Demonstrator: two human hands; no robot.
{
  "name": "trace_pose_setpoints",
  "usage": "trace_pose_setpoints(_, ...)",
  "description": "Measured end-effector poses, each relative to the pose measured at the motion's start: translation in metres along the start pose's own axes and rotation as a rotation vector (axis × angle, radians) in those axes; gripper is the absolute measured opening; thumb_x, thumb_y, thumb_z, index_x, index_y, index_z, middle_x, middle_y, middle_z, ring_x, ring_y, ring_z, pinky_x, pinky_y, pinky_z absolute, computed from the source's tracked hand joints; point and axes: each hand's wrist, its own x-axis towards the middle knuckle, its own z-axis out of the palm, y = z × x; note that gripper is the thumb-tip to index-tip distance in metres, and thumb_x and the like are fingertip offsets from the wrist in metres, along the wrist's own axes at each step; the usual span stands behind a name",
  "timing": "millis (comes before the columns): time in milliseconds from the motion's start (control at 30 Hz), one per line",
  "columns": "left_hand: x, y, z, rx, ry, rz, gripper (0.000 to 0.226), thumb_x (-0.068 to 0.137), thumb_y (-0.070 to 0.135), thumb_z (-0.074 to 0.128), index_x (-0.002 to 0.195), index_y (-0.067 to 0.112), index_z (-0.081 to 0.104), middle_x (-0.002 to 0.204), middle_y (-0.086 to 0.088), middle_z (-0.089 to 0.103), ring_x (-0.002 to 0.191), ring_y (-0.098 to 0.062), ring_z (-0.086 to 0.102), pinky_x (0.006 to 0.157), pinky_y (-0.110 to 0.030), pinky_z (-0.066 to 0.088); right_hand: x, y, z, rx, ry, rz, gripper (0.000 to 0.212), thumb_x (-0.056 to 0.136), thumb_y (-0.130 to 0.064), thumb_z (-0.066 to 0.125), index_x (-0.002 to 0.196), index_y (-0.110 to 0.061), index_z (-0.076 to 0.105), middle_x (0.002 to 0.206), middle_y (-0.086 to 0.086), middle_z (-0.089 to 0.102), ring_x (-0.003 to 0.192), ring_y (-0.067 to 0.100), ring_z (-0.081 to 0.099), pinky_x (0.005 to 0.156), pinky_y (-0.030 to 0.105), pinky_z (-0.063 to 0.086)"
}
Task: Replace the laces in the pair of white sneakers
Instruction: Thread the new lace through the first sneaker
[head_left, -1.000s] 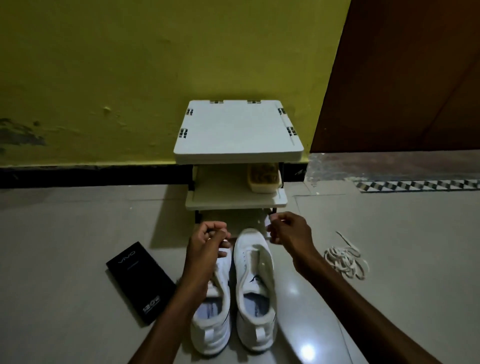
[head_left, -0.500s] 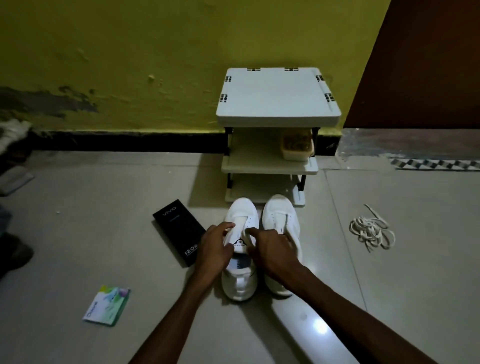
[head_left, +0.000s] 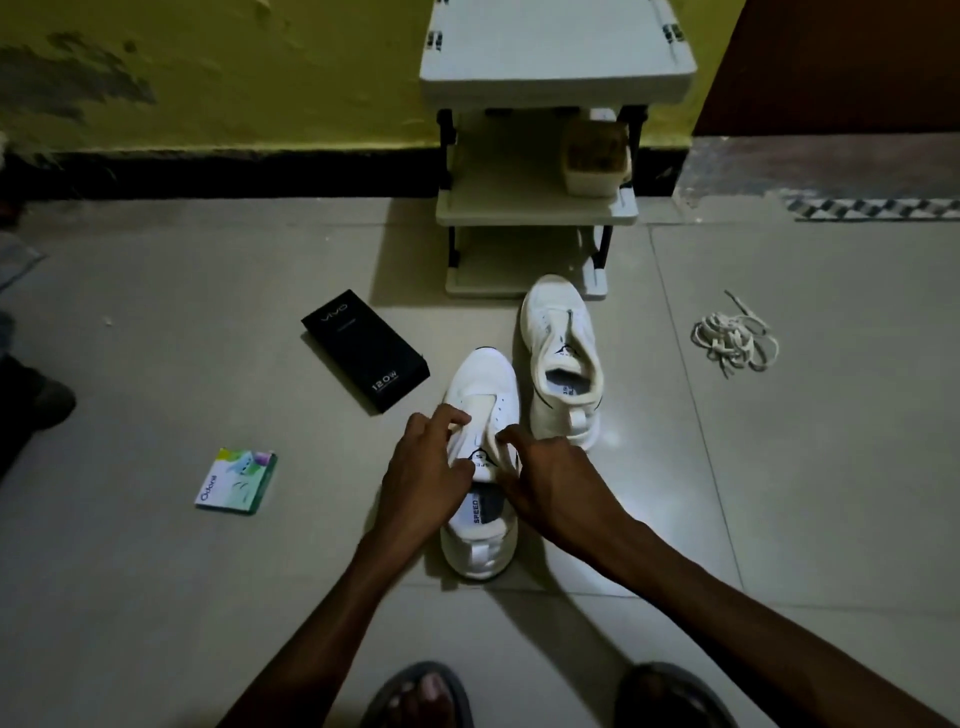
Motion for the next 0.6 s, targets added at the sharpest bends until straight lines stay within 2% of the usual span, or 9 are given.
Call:
trace_pose_setpoints(100, -0.005, 0.011, 0.003, -0.032, 0.100, 0.058, 0.040, 0.084, 0.013, 0.064, 0.119, 0.028, 0.052, 0.122, 0.002, 0.045, 0.115, -0.017, 0.044, 0.085, -0.027, 0.040, -0.007, 0.006, -0.011, 0.098, 0.033, 0.040, 0.032, 0.091, -0.032, 0.063, 0.117, -0.015, 0.061, 0.087, 0.005, 0.072, 0.074, 0.019, 0.067, 0.068, 0.032, 0.052)
trace_pose_setpoints(167, -0.003, 0.027, 0.003, -0.096, 0.150, 0.141, 0.034, 0.086, 0.012, 0.062, 0.116, 0.027, 0.055, 0.121, 0.003, 0.048, 0.115, -0.016, 0.045, 0.088, -0.029, 0.043, -0.005, 0.014, -0.027, 0.173, 0.078, 0.112, 0.025, 0.092, -0.035, 0.062, 0.110, -0.018, 0.065, 0.080, -0.001, 0.072, 0.062, 0.008, 0.064, 0.068, 0.032, 0.055)
trace_pose_setpoints(233, 0.005, 0.048, 0.004, -0.175, 0.136, 0.221, 0.026, 0.088, 0.013, 0.061, 0.110, 0.025, 0.059, 0.114, 0.006, 0.053, 0.108, -0.013, 0.053, 0.090, -0.031, 0.047, -0.001, 0.027, -0.046, 0.265, 0.147, 0.192, 0.015, 0.092, -0.031, 0.063, 0.103, -0.021, 0.068, 0.074, -0.004, 0.071, 0.052, 0.001, 0.061, 0.061, 0.023, 0.054)
trace_pose_setpoints(300, 0.015, 0.070, 0.010, -0.218, 0.082, 0.294, 0.019, 0.089, 0.012, 0.061, 0.103, 0.024, 0.063, 0.105, 0.010, 0.059, 0.099, -0.007, 0.057, 0.087, -0.026, 0.049, 0.001, 0.044, -0.065, 0.305, 0.218, 0.246, 0.010, 0.092, -0.028, 0.063, 0.097, -0.022, 0.069, 0.070, -0.005, 0.071, 0.049, 0.000, 0.062, 0.054, 0.013, 0.047)
trace_pose_setpoints(333, 0.020, 0.080, 0.014, -0.225, 0.052, 0.325, 0.017, 0.089, 0.011, 0.061, 0.100, 0.023, 0.065, 0.101, 0.010, 0.062, 0.095, -0.005, 0.058, 0.085, -0.025, 0.050, 0.001, 0.054, -0.072, 0.322, 0.240, 0.278, 0.009, 0.092, -0.028, 0.063, 0.094, -0.022, 0.069, 0.068, -0.006, 0.071, 0.048, 0.002, 0.062, 0.051, 0.011, 0.045)
trace_pose_setpoints(467, 0.050, 0.121, 0.046, -0.208, -0.049, 0.423, 0.013, 0.091, 0.011, 0.059, 0.096, 0.020, 0.068, 0.097, 0.008, 0.067, 0.090, -0.005, 0.061, 0.084, -0.021, 0.050, 0.003, 0.108, -0.095, 0.427, 0.326, 0.430, 0.009, 0.090, -0.023, 0.064, 0.090, -0.018, 0.071, 0.070, -0.003, 0.071, 0.052, 0.010, 0.065, 0.050, 0.018, 0.046)
trace_pose_setpoints(600, 0.083, 0.156, 0.081, -0.210, -0.168, 0.428, 0.015, 0.090, 0.010, 0.058, 0.095, 0.020, 0.069, 0.097, 0.008, 0.069, 0.090, -0.006, 0.062, 0.080, -0.021, 0.050, 0.005, 0.170, -0.103, 0.333, 0.403, 0.527, 0.007, 0.087, -0.023, 0.066, 0.087, -0.019, 0.072, 0.078, -0.008, 0.069, 0.071, 0.010, 0.067, 0.069, 0.028, 0.052)
